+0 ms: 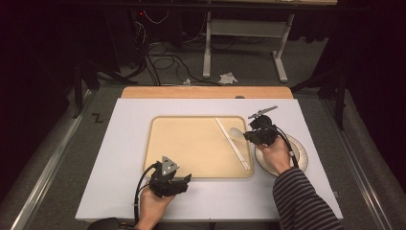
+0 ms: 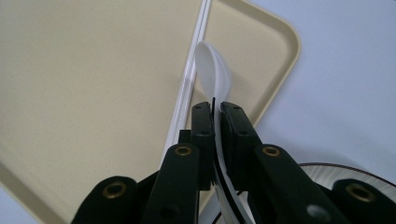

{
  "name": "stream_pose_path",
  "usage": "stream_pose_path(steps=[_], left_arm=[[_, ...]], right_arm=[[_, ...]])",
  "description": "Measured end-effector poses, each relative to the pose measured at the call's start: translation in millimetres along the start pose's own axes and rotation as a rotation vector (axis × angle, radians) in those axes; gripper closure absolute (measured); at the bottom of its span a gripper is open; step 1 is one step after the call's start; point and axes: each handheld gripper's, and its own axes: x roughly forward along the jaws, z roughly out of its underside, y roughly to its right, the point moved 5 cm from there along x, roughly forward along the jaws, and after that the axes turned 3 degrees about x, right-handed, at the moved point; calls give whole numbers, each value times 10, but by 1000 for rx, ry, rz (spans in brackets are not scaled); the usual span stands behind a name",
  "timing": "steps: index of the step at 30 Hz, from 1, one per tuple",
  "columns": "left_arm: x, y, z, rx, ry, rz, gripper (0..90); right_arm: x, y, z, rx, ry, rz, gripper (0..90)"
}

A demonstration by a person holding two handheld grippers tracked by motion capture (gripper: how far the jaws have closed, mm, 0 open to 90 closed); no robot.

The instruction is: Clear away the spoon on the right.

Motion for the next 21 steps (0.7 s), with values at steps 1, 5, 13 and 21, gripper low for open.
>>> stream_pose_path(steps=[1, 5, 13, 21], left_arm=[[0, 0, -4, 2, 1, 1, 343], [10, 2, -25, 8, 3, 12, 343], [75, 31, -90, 27, 3, 42, 344], [136, 60, -172, 51, 11, 76, 344]], right_arm=[[12, 1, -16, -5, -3, 2, 858], [64, -31, -77, -12, -34, 24, 858], [202, -72, -169, -13, -81, 58, 858], [313, -70, -262, 3, -119, 114, 856]])
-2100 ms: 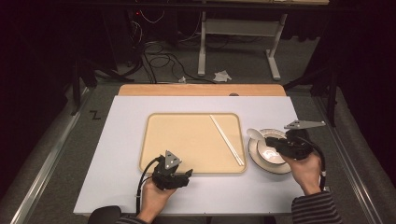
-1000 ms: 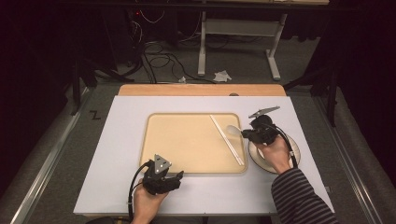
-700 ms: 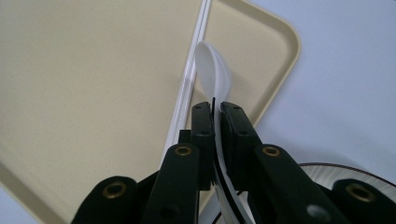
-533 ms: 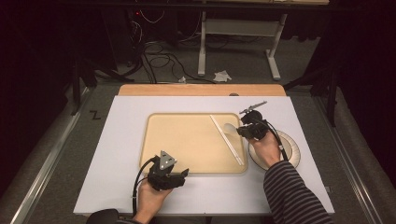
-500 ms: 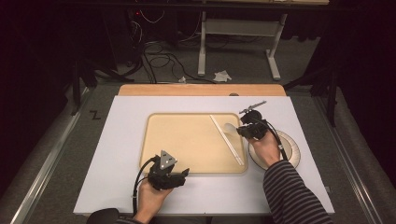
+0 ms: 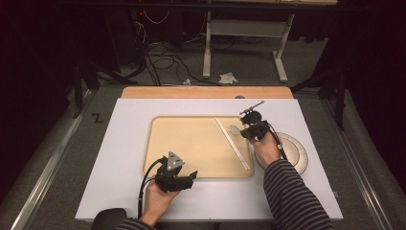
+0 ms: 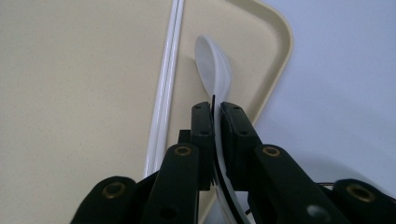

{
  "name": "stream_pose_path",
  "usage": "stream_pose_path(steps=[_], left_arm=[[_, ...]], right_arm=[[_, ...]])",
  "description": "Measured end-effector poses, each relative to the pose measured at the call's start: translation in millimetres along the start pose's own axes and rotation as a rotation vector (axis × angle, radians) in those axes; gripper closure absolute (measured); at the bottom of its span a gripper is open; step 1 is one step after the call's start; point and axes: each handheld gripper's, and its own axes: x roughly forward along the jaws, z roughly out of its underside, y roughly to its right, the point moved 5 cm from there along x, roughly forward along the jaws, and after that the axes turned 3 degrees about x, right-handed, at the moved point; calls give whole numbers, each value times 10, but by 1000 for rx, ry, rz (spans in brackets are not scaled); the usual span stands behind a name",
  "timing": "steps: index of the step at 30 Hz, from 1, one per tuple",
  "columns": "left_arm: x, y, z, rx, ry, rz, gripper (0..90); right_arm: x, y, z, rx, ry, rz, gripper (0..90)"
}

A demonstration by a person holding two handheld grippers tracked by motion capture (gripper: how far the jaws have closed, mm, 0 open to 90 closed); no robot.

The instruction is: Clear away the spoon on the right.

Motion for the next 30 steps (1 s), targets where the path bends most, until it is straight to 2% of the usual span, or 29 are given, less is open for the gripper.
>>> stream_pose_path(steps=[9, 15, 21, 24, 30], left_arm=[[53, 17, -60, 10, 8, 25, 345], [61, 20, -69, 7, 11, 30, 345], [42, 14, -65, 3, 16, 22, 345], [42, 10, -59, 2, 13, 22, 345], [32, 22, -50, -1, 17, 22, 344]], right_arm=[[130, 17, -49, 24, -49, 42, 857], [205, -5, -109, 23, -77, 61, 858], [311, 12, -168, 35, -121, 74, 857], [341, 2, -200, 51, -123, 54, 846], [425, 26, -215, 67, -154, 67, 806]])
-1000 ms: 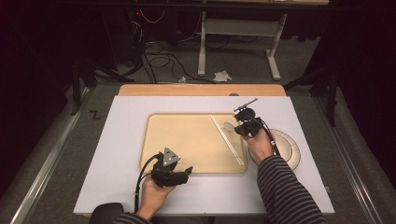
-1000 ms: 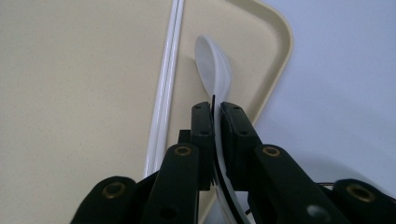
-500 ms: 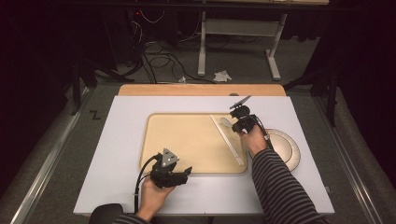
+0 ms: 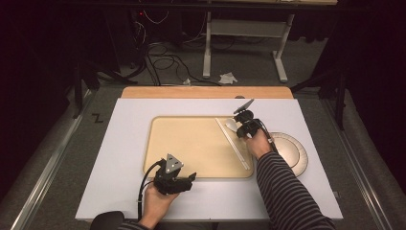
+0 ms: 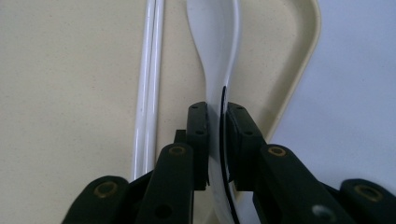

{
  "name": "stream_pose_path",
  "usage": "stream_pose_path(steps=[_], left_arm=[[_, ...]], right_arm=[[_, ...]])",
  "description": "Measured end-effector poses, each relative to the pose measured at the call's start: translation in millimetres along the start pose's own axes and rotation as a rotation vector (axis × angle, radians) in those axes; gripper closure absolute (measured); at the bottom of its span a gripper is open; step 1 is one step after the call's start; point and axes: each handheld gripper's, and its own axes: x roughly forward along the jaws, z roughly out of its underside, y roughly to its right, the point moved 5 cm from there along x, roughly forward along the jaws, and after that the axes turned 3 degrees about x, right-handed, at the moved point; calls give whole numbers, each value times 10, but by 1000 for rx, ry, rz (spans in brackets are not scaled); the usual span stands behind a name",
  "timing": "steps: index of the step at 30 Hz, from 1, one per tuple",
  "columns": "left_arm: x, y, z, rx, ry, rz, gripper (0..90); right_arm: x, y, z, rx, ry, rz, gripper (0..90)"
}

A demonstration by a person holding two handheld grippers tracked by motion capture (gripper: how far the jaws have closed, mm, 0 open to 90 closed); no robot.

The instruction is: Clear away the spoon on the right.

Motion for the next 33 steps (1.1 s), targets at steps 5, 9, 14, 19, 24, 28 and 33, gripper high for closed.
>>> stream_pose_path(steps=[5, 9, 14, 19, 24, 28, 33], left_arm=[[-6, -1, 7, -2, 1, -4, 344], [-12, 10, 20, 5, -1, -10, 344], [-20, 12, 34, -1, -2, -8, 343], [-30, 8, 44, -3, -2, -11, 343], [-25, 14, 47, -1, -4, -12, 343], [-25, 16, 45, 2, -4, -11, 342], [-20, 13, 44, 3, -5, -10, 342]], right_arm=[[58, -3, -4, 8, -21, -6, 736], [118, -6, 5, 7, -38, -4, 698], [176, -1, 6, 4, -54, 10, 655], [235, 5, 30, -13, -83, 33, 598], [263, -3, 43, -45, -92, 63, 549], [251, 2, 44, -42, -88, 64, 532], [168, -11, 50, -32, -50, 38, 500]])
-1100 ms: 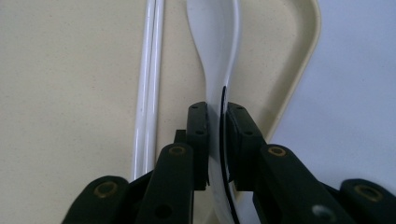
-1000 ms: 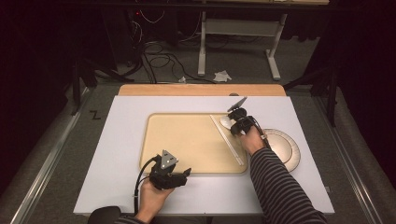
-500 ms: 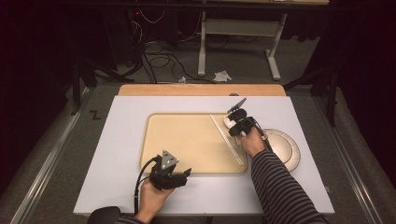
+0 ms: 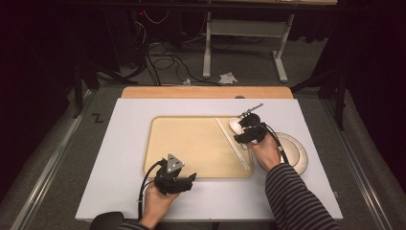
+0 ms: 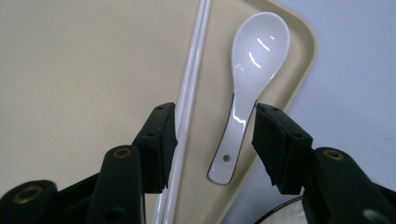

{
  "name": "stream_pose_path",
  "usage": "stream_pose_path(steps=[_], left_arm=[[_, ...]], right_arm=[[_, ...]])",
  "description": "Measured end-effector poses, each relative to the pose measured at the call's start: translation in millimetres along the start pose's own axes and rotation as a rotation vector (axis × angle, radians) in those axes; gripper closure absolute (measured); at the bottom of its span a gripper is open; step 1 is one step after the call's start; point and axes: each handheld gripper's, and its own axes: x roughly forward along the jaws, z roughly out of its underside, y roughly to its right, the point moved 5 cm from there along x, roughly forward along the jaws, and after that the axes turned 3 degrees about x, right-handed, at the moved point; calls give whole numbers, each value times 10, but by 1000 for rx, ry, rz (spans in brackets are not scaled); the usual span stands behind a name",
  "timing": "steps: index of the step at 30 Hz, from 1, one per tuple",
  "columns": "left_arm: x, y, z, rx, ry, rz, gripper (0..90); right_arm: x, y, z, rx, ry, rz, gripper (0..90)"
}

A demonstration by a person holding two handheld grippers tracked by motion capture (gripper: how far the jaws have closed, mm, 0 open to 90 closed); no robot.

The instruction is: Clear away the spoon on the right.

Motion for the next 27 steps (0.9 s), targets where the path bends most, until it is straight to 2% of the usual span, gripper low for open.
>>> stream_pose_path(steps=[3, 5, 9, 16, 21, 27], left_arm=[[8, 6, 0, 3, -5, 1, 341], [14, 8, 1, 3, -6, 1, 340], [19, 4, -2, 1, -10, -3, 332], [43, 9, -10, 4, -22, 5, 320], [70, 25, -27, 6, -32, 8, 318], [117, 57, -63, 22, -42, 22, 318]], right_arm=[[-82, -10, 13, -19, 42, -29, 488], [-154, -27, 31, -36, 62, -28, 481], [-289, -52, 70, -47, 131, -57, 478], [-449, -113, 209, -68, 179, -106, 477], [-558, -159, 371, -70, 224, -145, 471], [-744, -175, 634, -57, 305, -199, 452]])
